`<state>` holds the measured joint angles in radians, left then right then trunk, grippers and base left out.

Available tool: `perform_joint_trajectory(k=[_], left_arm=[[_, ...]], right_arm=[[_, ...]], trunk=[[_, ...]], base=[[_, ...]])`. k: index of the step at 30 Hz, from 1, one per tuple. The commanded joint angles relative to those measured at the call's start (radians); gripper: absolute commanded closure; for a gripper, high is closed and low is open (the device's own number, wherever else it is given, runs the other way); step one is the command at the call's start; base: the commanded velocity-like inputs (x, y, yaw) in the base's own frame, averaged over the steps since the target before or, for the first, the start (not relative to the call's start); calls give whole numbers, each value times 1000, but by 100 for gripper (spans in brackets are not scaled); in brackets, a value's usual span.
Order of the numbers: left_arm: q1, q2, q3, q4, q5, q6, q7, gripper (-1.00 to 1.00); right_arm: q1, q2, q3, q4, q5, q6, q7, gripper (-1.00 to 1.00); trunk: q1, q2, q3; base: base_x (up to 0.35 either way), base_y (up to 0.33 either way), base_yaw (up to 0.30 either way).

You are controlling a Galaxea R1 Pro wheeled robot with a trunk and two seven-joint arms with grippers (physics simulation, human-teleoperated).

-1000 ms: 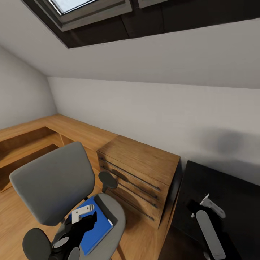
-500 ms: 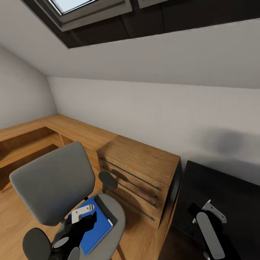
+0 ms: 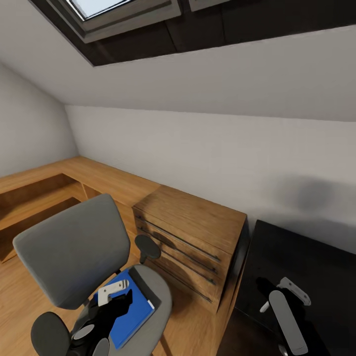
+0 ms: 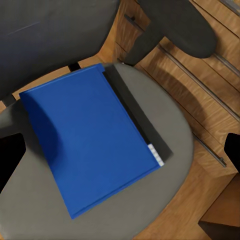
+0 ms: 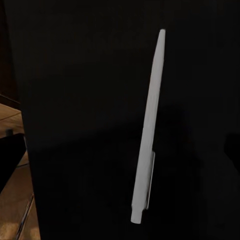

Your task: In the bedroom, organize the workspace by keeping the computer under the desk, ensuring the monitor is on the desk, placing the keyboard on the desk next to the monitor, placing the mouse on the desk next to the keyboard, moving the folder from the swivel chair onto the desk next to the mouse, stacking the notebook on top of the folder with the pen on top of the notebook, and positioning the swivel chair next to the desk.

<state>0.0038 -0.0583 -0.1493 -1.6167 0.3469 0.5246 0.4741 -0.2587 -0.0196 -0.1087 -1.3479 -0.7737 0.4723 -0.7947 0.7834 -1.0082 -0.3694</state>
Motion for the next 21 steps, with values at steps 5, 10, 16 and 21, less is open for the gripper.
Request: perform_joint_trajectory(k=[5,10,16,21], left_arm=[[0,0,-1,-2,11,2,9,-100],[0,0,-1,-2,11,2,9,-100],[-1,0,-1,-2,11,0,9,-100],[0,1,3,-2,11,0,9,-100]], right_arm=[[-1,0,0,-4,-6,2,-6,-100],[-1,2,3,-59,-4,-2,-10,-100],[2,10,45,-130,-3,-1,-13,-100],[2,12,260,-132,9,-15,-15,-100]], trunk=[[0,-1,-1],[0,-1,-1],[0,-1,-1],[0,-1,-1]], base=[[0,0,0],[0,0,0],[0,0,0],[0,0,55]])
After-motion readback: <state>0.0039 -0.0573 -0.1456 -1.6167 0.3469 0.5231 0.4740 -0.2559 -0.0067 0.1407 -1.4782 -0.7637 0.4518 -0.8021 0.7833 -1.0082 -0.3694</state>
